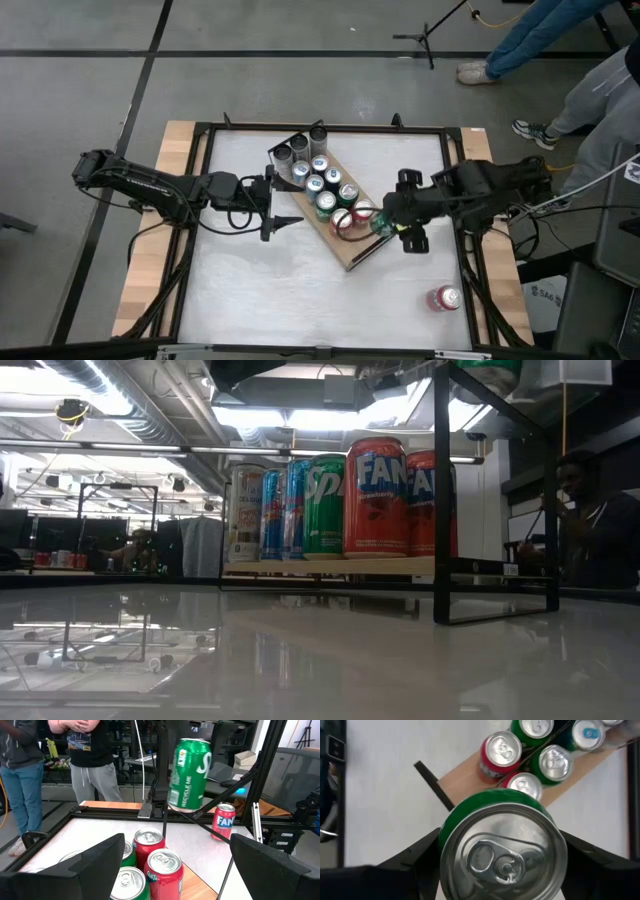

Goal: Place canned beverage on shelf
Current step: Put the green soda can on the shelf

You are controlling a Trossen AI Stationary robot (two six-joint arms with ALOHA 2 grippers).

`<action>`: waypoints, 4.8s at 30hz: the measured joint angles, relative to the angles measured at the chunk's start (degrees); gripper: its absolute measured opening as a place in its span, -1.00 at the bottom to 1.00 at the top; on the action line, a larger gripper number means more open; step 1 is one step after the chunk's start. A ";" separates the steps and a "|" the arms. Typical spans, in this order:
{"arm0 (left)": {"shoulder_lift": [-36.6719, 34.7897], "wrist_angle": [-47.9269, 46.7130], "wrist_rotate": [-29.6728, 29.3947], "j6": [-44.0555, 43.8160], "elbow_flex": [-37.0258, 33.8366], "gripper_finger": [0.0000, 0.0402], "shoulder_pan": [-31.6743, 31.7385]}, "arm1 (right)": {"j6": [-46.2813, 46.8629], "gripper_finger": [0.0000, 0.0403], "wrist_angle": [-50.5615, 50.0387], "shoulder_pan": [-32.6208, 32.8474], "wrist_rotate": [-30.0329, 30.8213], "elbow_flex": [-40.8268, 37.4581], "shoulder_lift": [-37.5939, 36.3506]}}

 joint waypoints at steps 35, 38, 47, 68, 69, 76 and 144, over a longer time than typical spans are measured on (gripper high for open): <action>0.00 1.32 -5.84 0.00 0.00 0.76 0.06 | -22.71 0.44 10.10 -2.22 -3.57 -0.12 10.20; 0.00 1.30 -5.84 0.00 0.00 0.76 0.06 | -23.69 0.44 11.77 -2.22 -5.06 -1.57 10.56; 0.00 1.29 -5.83 -0.01 0.00 0.76 0.06 | -23.99 0.44 17.56 -2.26 -7.48 -9.80 10.56; 0.81 1.87 -2.25 -2.51 0.02 0.76 -0.01 | -24.99 0.44 21.55 -2.33 -7.60 -13.75 10.29; 1.24 1.63 -1.56 -2.98 0.02 0.76 -0.11 | -24.97 0.44 21.64 -2.71 -7.65 -13.77 10.29; 5.34 2.05 -1.88 -3.13 0.02 0.76 -1.41 | -21.76 0.44 22.17 -4.89 -8.68 -13.88 10.40; 14.80 5.89 -1.97 -3.04 -0.02 0.76 -6.39 | 17.52 0.45 19.99 -5.54 -7.54 -13.80 16.94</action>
